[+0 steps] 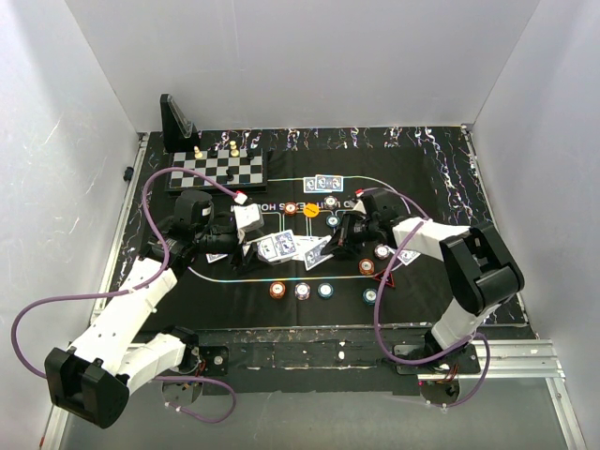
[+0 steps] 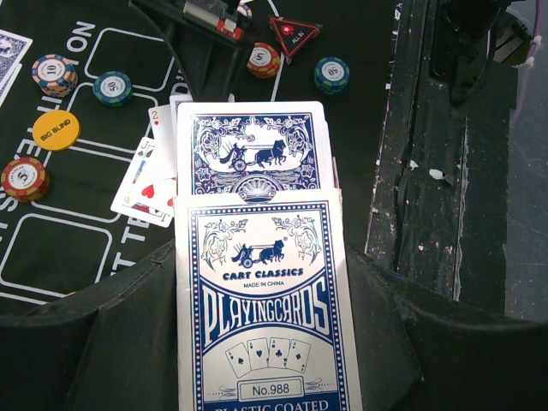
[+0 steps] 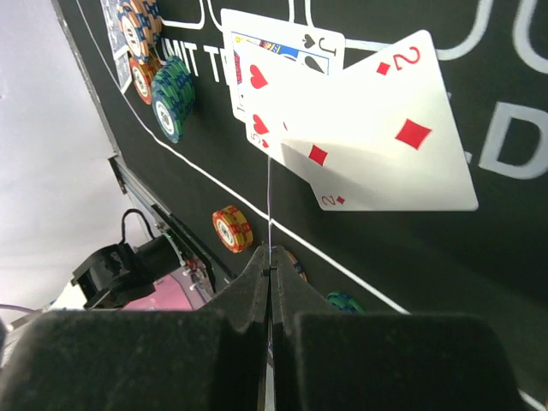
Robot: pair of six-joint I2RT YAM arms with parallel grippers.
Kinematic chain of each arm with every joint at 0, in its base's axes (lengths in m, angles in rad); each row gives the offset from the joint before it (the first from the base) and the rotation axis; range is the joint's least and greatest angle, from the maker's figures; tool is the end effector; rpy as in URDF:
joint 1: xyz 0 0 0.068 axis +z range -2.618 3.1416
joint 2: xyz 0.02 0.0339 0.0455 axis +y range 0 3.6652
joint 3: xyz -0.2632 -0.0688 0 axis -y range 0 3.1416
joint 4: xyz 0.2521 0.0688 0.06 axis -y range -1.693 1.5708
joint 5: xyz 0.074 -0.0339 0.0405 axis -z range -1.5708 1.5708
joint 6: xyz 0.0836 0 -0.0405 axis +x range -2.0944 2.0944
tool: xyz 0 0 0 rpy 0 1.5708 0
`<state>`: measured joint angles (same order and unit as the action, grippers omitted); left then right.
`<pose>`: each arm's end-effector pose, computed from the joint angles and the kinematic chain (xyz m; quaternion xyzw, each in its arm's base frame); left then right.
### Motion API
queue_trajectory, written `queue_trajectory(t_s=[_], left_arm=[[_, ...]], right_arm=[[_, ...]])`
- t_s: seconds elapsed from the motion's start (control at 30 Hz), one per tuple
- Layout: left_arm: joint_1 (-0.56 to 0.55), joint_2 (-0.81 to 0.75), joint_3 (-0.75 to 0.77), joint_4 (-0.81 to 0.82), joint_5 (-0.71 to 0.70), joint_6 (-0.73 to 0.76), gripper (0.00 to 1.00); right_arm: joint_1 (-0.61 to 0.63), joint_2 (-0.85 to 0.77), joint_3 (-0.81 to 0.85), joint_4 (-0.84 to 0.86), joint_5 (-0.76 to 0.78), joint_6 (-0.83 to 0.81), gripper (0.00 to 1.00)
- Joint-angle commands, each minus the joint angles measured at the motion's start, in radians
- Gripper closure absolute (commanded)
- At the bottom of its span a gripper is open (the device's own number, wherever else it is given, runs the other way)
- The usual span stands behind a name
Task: Distribute texas hold em gaming equipment
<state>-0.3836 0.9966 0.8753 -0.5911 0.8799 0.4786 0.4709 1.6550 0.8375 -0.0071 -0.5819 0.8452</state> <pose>0.1900 -0.1462 0.2804 0.5048 0.6734 -0.3690 0.3945 0.2964 0.2025 0.1273 0.0632 0.8959 0.4249 0.1129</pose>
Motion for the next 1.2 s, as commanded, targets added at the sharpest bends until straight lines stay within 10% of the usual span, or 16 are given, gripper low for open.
queue_trajectory(t_s=[0.0, 0.63, 1.17], left_arm=[[0.003, -0.024, 0.027, 0.002, 0.021, 0.009, 0.75], [0.003, -0.033, 0.031, -0.016, 0.022, 0.018, 0.75], [0.003, -0.035, 0.033, -0.021, 0.037, 0.015, 0.74]], right_arm=[[0.044, 0.041, 0.023, 0.111, 0.04, 0.011, 0.99], [0.11, 0.052, -0.001, -0.028, 0.2, -0.035, 0.99], [0.12, -0.023, 0.055, -0.188, 0.309, -0.089, 0.58]])
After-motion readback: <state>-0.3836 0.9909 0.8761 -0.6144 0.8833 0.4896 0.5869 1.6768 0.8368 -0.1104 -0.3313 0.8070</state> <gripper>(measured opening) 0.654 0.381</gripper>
